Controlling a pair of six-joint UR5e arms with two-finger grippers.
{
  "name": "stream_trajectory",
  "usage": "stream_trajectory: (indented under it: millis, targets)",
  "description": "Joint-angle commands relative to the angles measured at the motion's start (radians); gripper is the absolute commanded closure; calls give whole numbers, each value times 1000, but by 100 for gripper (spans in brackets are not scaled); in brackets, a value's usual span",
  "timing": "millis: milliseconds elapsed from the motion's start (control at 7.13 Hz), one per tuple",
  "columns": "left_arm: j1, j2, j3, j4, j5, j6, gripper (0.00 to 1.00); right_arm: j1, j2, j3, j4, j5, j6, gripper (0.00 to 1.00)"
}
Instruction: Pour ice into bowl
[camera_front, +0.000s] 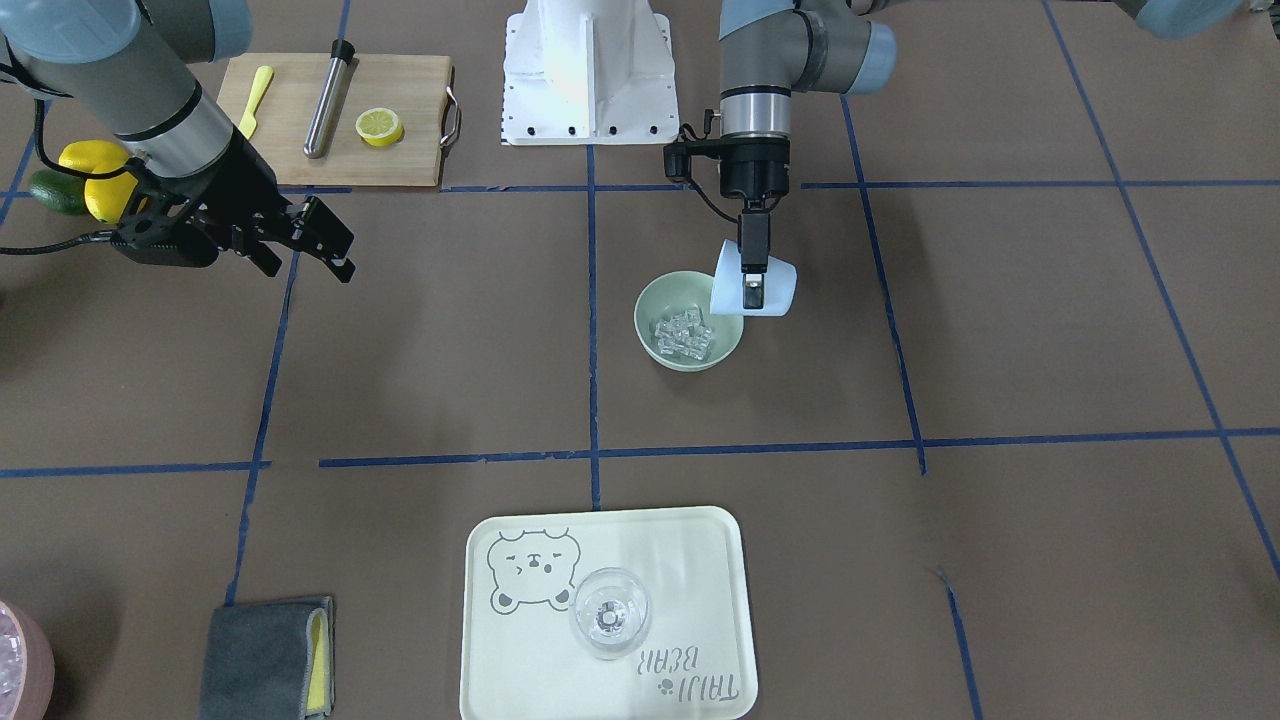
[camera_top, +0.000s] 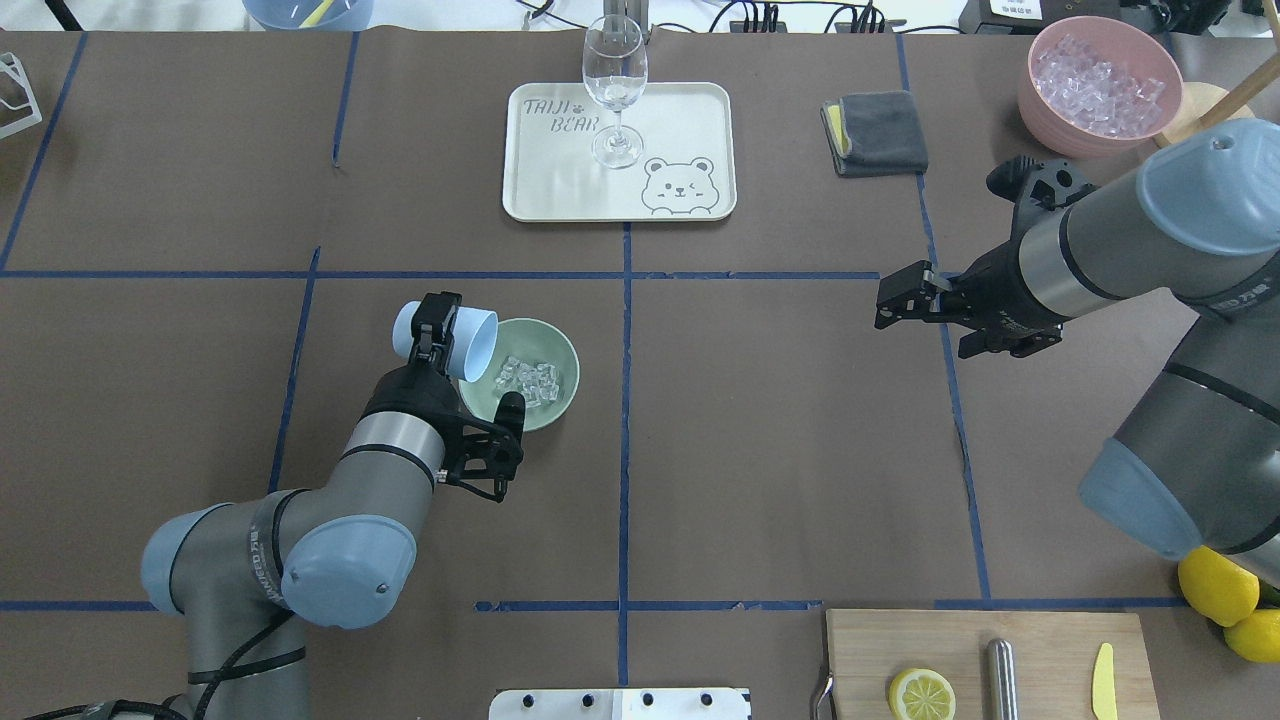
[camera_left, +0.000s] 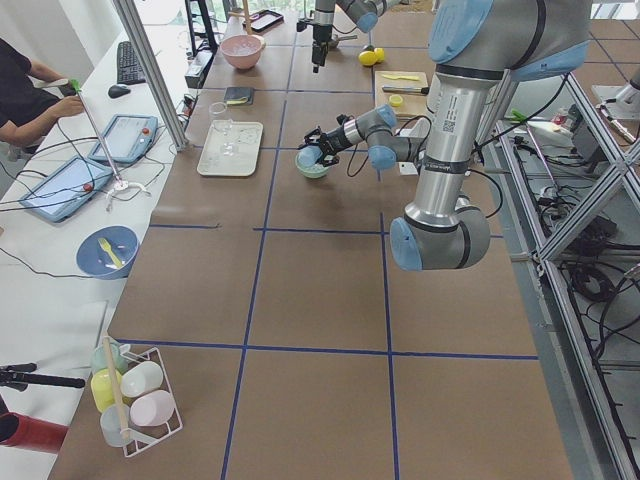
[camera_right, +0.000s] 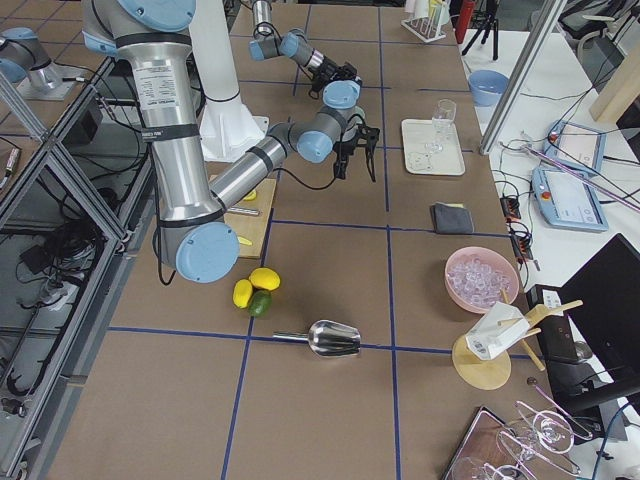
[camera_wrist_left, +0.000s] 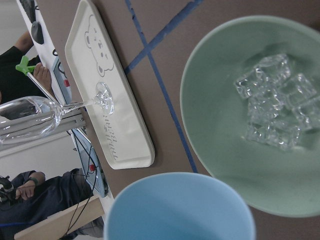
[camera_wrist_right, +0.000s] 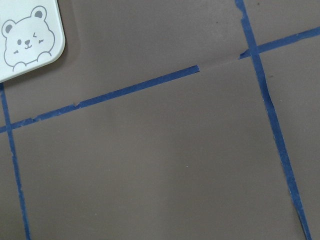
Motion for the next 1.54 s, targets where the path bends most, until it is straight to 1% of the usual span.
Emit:
stream_trajectory:
  millis: [0,140,280,421,561,841,982,1122,1262,1402]
  targets:
    - [0,145,-60,-121,-2,-394,100,1,2,5,-2,0,3,0]
    - [0,248,-41,-327,0,-566,100,2,2,11,-2,0,5,0]
    - [0,317,-4,-525,0,-686,100,2,3,12,-3,0,6,0]
    - [0,380,27,-614,1,-827,100,2,5,13,-2,0,6,0]
    - [0,433,54,-643,6,-1062,100,4,6,15,-3,0,6,0]
    - [0,519,67,-644,11,-1374,100,5,6,15,-3,0,8,0]
    - [0,558,120,-642,15,-1488,100,5,6,16,-3,-2,6,0]
    - [0,563,133,-642,77,-1612,100,7,6,16,-3,-2,8,0]
    - [0,574,139,-642,117,-1661,100,7,6,18,-3,-2,8,0]
    - [0,576,177,-642,211,-1684,100,7,5,18,-3,-2,8,0]
